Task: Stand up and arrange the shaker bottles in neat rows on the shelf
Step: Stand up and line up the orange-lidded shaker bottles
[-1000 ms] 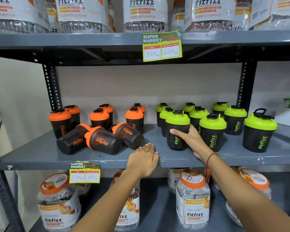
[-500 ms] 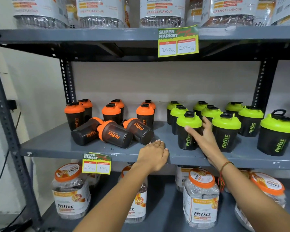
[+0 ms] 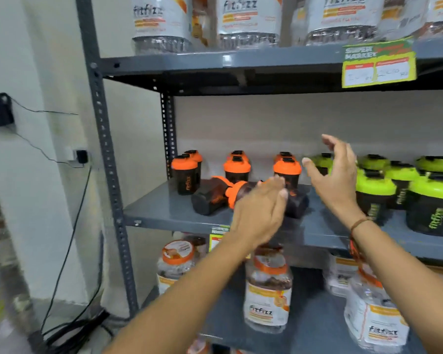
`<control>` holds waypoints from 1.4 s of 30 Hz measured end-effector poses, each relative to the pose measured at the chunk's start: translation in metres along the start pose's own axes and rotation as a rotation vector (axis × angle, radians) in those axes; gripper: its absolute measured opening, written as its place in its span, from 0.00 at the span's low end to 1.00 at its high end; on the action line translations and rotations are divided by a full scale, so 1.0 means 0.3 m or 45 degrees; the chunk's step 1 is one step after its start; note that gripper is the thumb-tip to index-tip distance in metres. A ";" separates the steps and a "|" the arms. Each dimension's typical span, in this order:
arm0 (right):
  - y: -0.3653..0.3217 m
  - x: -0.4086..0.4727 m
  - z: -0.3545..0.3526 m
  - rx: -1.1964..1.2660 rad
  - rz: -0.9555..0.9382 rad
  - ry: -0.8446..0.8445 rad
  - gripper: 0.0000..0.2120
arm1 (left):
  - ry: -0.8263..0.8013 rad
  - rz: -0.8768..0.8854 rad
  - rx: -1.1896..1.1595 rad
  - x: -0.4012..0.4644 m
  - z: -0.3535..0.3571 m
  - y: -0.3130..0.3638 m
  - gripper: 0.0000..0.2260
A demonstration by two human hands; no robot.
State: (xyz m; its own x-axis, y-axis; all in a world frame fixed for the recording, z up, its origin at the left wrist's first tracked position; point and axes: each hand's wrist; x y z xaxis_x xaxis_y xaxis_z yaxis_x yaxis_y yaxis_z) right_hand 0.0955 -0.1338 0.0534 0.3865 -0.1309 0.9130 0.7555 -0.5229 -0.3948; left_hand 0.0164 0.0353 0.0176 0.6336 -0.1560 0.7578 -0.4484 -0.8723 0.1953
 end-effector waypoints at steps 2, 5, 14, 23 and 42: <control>-0.023 0.007 0.083 -0.022 0.018 -0.041 0.25 | 0.133 -0.093 -0.021 0.000 -0.090 -0.147 0.20; -0.030 0.015 0.182 -0.065 0.149 -0.141 0.26 | 0.195 -0.309 0.072 -0.026 -0.185 -0.390 0.22; 0.095 0.019 0.267 -0.348 0.474 -0.455 0.21 | -0.718 -0.580 0.397 -0.124 -0.171 -0.848 0.23; 0.139 0.081 0.230 -0.358 1.061 -1.285 0.36 | -0.883 -0.470 0.518 -0.063 -0.098 -0.922 0.27; 0.129 -0.009 0.206 0.712 1.106 -0.057 0.34 | -0.828 -0.442 0.613 -0.079 -0.092 -0.905 0.26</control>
State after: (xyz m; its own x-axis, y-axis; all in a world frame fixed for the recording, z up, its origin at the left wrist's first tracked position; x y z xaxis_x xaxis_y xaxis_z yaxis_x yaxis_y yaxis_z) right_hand 0.1565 -0.1017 0.0293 0.9266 -0.2390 0.2904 0.3405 0.2048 -0.9177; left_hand 0.1055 0.2886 -0.0362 0.9840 0.0490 0.1713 0.0576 -0.9973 -0.0458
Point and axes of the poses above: each hand's wrist, its own x-axis towards the middle knuckle, its own z-axis out of the palm, y = z × x, and after that the axes turned 7 degrees about x, right-handed
